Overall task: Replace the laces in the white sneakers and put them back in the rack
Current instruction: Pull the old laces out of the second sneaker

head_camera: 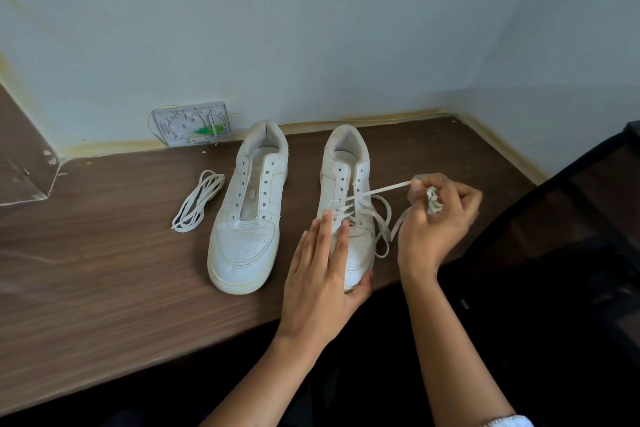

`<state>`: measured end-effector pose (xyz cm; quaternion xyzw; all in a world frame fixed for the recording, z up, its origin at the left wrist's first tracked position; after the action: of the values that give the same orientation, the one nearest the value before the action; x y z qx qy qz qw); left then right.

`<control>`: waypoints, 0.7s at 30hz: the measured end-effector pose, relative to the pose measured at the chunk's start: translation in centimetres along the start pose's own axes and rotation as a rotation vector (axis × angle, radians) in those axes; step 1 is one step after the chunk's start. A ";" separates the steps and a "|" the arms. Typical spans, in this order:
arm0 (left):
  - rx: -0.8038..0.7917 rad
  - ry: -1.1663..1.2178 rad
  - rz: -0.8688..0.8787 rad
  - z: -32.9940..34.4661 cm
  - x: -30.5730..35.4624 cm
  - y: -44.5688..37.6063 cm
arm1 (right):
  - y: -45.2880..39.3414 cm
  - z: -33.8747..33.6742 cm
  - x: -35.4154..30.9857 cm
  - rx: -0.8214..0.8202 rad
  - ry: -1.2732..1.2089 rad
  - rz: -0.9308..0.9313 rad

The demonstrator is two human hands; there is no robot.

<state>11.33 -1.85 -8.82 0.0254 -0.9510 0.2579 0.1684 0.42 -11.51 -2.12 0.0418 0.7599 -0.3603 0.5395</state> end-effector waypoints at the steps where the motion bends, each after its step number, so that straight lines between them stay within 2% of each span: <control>1: 0.000 0.002 0.001 0.0 0.0 0.0 | 0.1 0.0 0.0 0.010 -0.008 -0.003; 3: -0.002 0.005 -0.006 0.0 0.1 0.0 | 0.1 0.1 0.0 0.004 0.014 -0.044; 7: -0.003 0.017 -0.012 0.0 0.2 0.0 | 0.3 0.2 -0.5 -0.134 0.266 -0.130; 13: -0.002 -0.002 -0.010 0.1 0.2 0.0 | 0.7 1.1 0.0 -0.517 0.380 -0.391; 18: 0.022 -0.021 -0.008 0.2 0.3 -0.1 | 1.2 2.0 0.3 -0.593 0.319 -0.427; 21: 0.008 -0.029 -0.011 0.2 0.4 -0.1 | 0.8 1.8 0.2 -0.589 0.195 -0.227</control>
<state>10.94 -2.04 -8.80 0.0352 -0.9522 0.2604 0.1558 2.07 -12.04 -2.96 -0.1665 0.8793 -0.1772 0.4095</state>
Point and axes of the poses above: each hand's wrist, its own y-axis away from the middle knuckle, its own z-axis out of the palm, x = y × z, the point moved 1 cm from there along -y, towards the middle knuckle, and after that the axes turned 3 degrees about y, right-handed, at the moved point
